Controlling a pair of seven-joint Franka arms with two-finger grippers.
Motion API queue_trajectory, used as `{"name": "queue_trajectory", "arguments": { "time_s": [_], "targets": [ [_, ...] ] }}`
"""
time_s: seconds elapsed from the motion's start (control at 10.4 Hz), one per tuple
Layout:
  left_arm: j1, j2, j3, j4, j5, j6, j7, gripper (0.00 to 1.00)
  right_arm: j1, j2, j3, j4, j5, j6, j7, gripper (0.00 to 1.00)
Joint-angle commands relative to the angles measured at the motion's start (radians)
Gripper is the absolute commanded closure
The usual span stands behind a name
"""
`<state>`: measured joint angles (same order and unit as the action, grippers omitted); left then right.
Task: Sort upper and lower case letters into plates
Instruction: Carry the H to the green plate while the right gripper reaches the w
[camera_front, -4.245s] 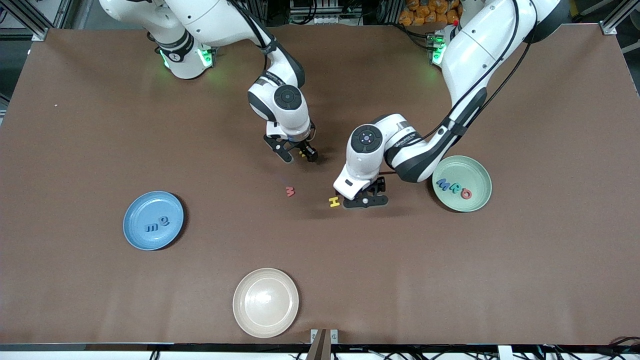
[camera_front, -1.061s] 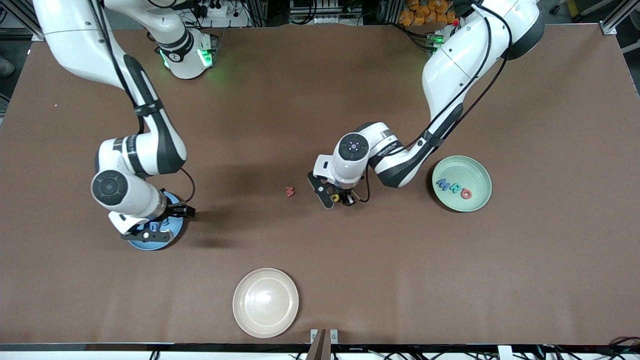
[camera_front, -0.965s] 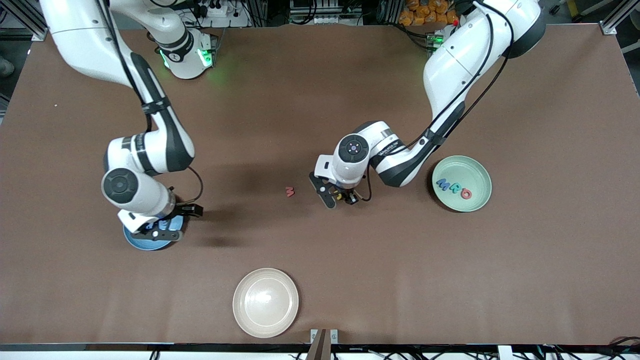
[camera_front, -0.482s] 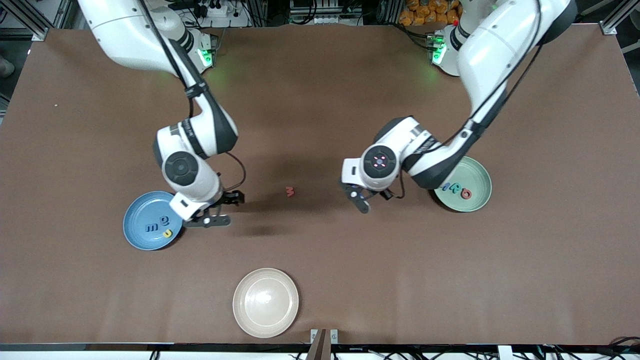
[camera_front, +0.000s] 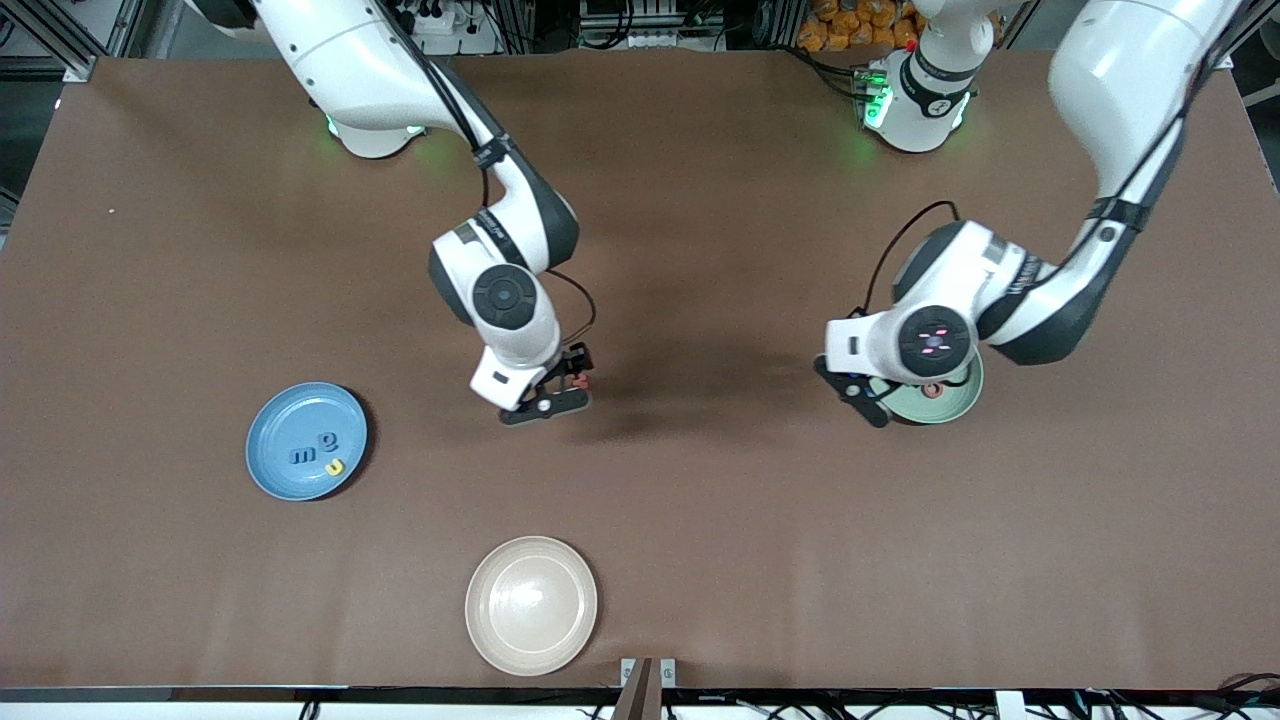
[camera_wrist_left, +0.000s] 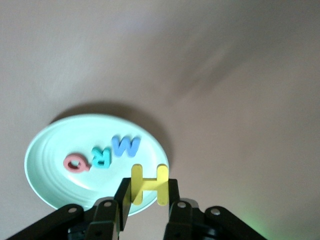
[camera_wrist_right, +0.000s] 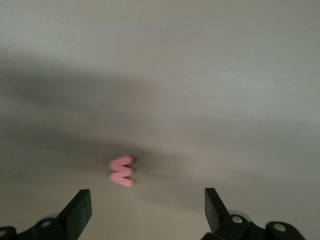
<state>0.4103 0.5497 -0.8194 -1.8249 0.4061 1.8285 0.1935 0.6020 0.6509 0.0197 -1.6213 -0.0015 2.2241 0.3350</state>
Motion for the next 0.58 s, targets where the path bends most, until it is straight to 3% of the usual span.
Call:
{"name": "queue_trajectory", "arguments": {
  "time_s": [0.0, 0.1, 0.19, 0.29, 0.39, 0.48],
  "targets": [
    [0.288, -0.06, -0.125, -0.245, 0.003, 0.191, 0.029, 0.88, -0.002, 0.053, 0.017, 0.044, 0.031, 0.016, -0.044, 0.0],
    [0.303, -0.06, -0.126, -0.266, 0.035, 0.213, 0.04, 0.87, -0.001, 0.068, 0.017, 0.046, 0.031, 0.028, -0.044, 0.0],
    [0.312, -0.048, -0.123, -0.278, 0.037, 0.233, 0.035, 0.8, -0.002, 0.079, 0.017, 0.044, 0.031, 0.055, -0.044, 0.0],
    [0.317, -0.037, -0.121, -0.277, 0.036, 0.233, 0.023, 0.44, -0.002, 0.087, 0.017, 0.043, 0.031, 0.058, -0.044, 0.0],
    [0.332, -0.037, -0.119, -0.268, 0.021, 0.215, -0.027, 0.0, -0.004, 0.091, 0.019, 0.04, 0.034, 0.06, -0.038, 0.0],
    [0.332, -0.043, -0.129, -0.24, 0.022, 0.169, -0.175, 0.0, 0.001, 0.095, 0.017, 0.038, 0.063, 0.059, -0.027, 0.0]
  ]
}}
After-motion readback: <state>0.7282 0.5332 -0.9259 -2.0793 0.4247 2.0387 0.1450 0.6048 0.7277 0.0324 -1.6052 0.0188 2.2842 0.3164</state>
